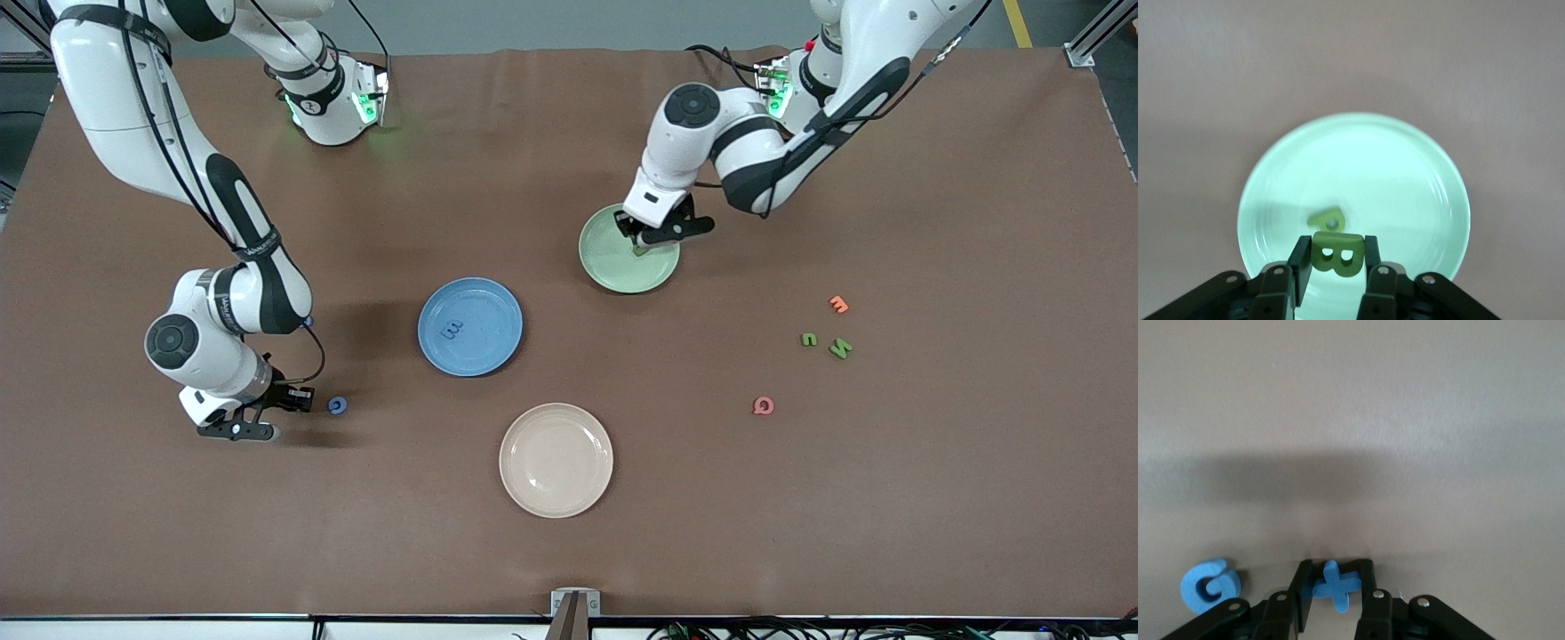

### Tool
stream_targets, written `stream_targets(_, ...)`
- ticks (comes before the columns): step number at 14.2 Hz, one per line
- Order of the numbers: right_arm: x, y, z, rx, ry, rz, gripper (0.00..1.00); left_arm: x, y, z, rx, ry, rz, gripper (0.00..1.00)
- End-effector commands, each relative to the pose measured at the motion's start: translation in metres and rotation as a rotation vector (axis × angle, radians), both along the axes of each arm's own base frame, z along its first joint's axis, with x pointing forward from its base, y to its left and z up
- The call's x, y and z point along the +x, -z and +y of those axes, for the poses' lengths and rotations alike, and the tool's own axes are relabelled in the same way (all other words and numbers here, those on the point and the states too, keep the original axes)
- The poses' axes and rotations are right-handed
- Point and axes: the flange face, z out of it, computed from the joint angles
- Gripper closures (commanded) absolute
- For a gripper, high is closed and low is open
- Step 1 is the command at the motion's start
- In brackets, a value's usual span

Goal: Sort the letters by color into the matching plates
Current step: 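Drop + onto the blue plate while the left gripper carries B, then drop B onto the green plate while the right gripper reaches blue G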

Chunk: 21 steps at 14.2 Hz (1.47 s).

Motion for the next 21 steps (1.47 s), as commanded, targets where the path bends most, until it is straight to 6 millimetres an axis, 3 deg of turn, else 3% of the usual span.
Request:
stream_targets(1, -0.001, -0.027, 0.034, 0.0, 0.061, 0.065, 0.98, -0.003, 0.006, -0.02, 0.019, -0.006, 0.045, 0.71)
stream_targets(3, -0.008, -0.049, 0.07, -0.005, 0.129, 0.068, 0.99, -0.003, 0.009, -0.033, 0.022, -0.008, 0.039, 0.71)
stream_targets(6, -0.027, -0.073, 0.151, -0.009, 0.233, 0.047, 1.0, 0.003, 0.018, -0.048, 0.035, -0.028, 0.025, 0.71)
stream_targets(8, -0.048, -0.072, 0.207, -0.013, 0.293, 0.04, 1.0, 0.008, 0.022, -0.055, 0.028, -0.033, 0.03, 0.71)
stream_targets(10, -0.071, -0.073, 0.248, -0.011, 0.339, 0.028, 1.0, 0.01, 0.023, -0.059, 0.02, -0.035, 0.036, 0.71)
stream_targets(13, -0.107, -0.06, 0.286, 0.028, 0.397, -0.026, 1.0, 0.008, 0.025, -0.062, 0.02, -0.03, 0.04, 0.7)
stream_targets(14, -0.113, -0.058, 0.295, 0.032, 0.418, -0.03, 1.0, 0.008, 0.025, -0.061, 0.022, -0.03, 0.039, 0.58)
stream_targets(15, -0.116, -0.058, 0.302, 0.035, 0.434, -0.032, 1.0, 0.007, 0.027, -0.061, 0.026, -0.028, 0.039, 0.3)
stream_targets(16, -0.121, -0.057, 0.31, 0.035, 0.438, -0.032, 1.0, 0.007, 0.027, -0.061, 0.026, -0.026, 0.039, 0.08)
stream_targets(17, -0.123, -0.056, 0.313, 0.035, 0.442, -0.031, 1.0, 0.007, 0.027, -0.06, 0.034, -0.027, 0.038, 0.0)
stream_targets(18, -0.125, -0.056, 0.315, 0.034, 0.449, -0.03, 0.99, 0.008, 0.027, -0.059, 0.043, -0.026, 0.039, 0.0)
stream_targets(19, -0.125, -0.056, 0.316, 0.034, 0.454, -0.03, 0.9, 0.011, 0.027, -0.057, 0.046, -0.03, 0.037, 0.0)
stream_targets(21, -0.126, -0.056, 0.318, 0.032, 0.453, -0.029, 0.01, 0.018, 0.025, -0.052, 0.046, -0.032, 0.03, 0.01)
